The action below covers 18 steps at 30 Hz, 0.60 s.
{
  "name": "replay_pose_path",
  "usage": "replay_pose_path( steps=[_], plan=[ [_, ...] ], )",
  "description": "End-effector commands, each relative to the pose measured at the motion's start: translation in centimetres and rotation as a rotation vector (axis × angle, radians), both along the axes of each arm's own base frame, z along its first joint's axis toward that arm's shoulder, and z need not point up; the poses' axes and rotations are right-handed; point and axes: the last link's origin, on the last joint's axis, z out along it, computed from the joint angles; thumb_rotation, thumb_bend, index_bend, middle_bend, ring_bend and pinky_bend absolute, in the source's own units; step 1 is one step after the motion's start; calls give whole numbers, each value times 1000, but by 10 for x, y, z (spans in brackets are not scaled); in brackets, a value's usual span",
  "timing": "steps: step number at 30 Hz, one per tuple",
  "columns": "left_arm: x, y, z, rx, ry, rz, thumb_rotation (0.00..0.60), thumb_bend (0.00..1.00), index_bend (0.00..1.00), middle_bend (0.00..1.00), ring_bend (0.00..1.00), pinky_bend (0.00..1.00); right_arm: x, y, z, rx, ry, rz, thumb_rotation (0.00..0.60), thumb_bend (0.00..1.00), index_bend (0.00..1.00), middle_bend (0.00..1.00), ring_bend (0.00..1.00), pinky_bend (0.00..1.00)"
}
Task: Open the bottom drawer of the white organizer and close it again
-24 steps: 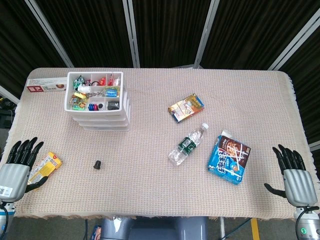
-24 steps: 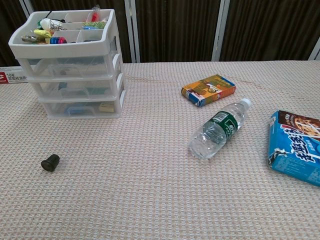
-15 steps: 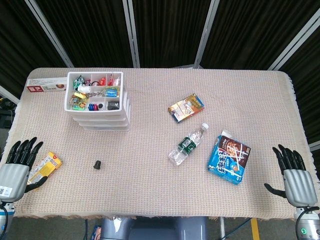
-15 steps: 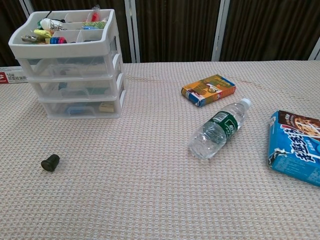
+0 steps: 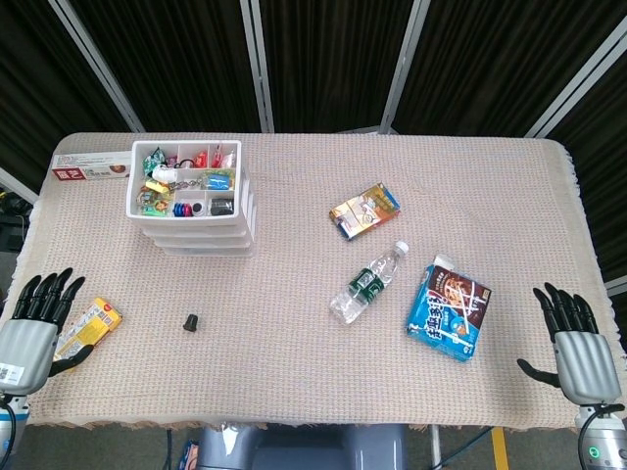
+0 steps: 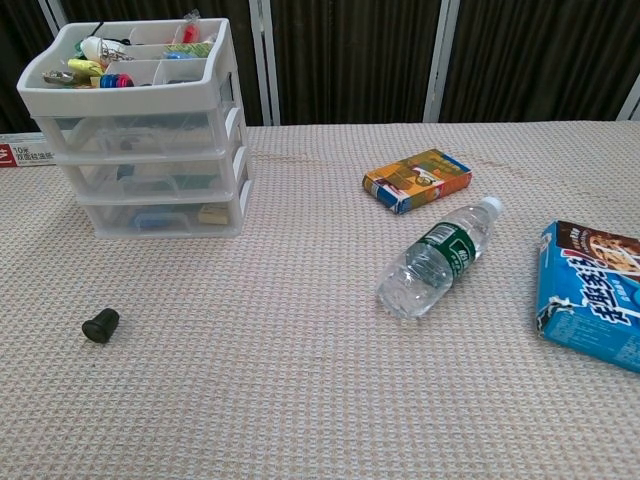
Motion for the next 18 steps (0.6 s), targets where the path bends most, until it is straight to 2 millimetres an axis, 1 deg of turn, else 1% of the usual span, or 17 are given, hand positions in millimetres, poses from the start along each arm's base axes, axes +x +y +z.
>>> replay_pose_path(
  steps=[1, 3, 4, 5, 6, 7, 8, 9, 11, 13, 16, 18],
  plan=[
    [2, 0, -1, 0, -9, -11, 600, 150, 0, 0, 0, 7, -1, 0, 0, 1, -1, -4, 600, 8, 54, 0, 0, 0],
    [2, 1, -1, 0, -11, -17, 600, 187, 0, 11, 14, 75, -1, 0, 1, -2, -4, -6, 600, 7, 54, 0, 0, 0],
    [3, 1, -2, 2, -12, -20, 600, 220, 0, 76, 85, 167, -1, 0, 1, -2, -4, -6, 600, 7, 54, 0, 0, 0],
    [4, 1, -2, 9, -18, -28, 600, 262, 0, 212, 222, 283, -1, 0, 2, -4, -4, -6, 600, 7, 54, 0, 0, 0],
    [6, 1, -2, 15, -26, -34, 600, 300, 0, 326, 332, 355, -1, 1, 2, -5, -6, -5, 600, 7, 54, 0, 0, 0],
    [6, 1, -2, 16, -28, -37, 600, 363, 0, 494, 484, 446, -1, 1, 2, -6, -6, -4, 600, 8, 54, 0, 0, 0],
    [8, 1, -4, 12, -40, -40, 600, 420, 0, 600, 574, 502, -1, 1, 2, -5, -6, -3, 600, 8, 54, 0, 0, 0],
    [8, 1, -6, 1, -56, -35, 600, 484, 0, 678, 638, 552, -1, 1, 2, -4, -6, -4, 600, 8, 54, 0, 0, 0],
    [10, 3, -9, -18, -97, -20, 600, 548, 0, 759, 705, 623, -1, 1, 1, -3, -6, -3, 600, 9, 54, 0, 0, 0],
    [14, 8, -13, -28, -173, -9, 600, 580, 0, 826, 757, 685, -1, 1, 1, -5, -5, -3, 600, 9, 54, 0, 0, 0],
    [20, 18, -17, -47, -263, 20, 600, 587, 0, 897, 814, 743, -1, 1, 2, -6, -5, -4, 600, 8, 54, 0, 0, 0],
    [23, 25, -25, -95, -348, 79, 600, 596, 0, 924, 836, 762, -1, 1, 1, -5, -6, -6, 600, 8, 54, 0, 0, 0]
  ],
)
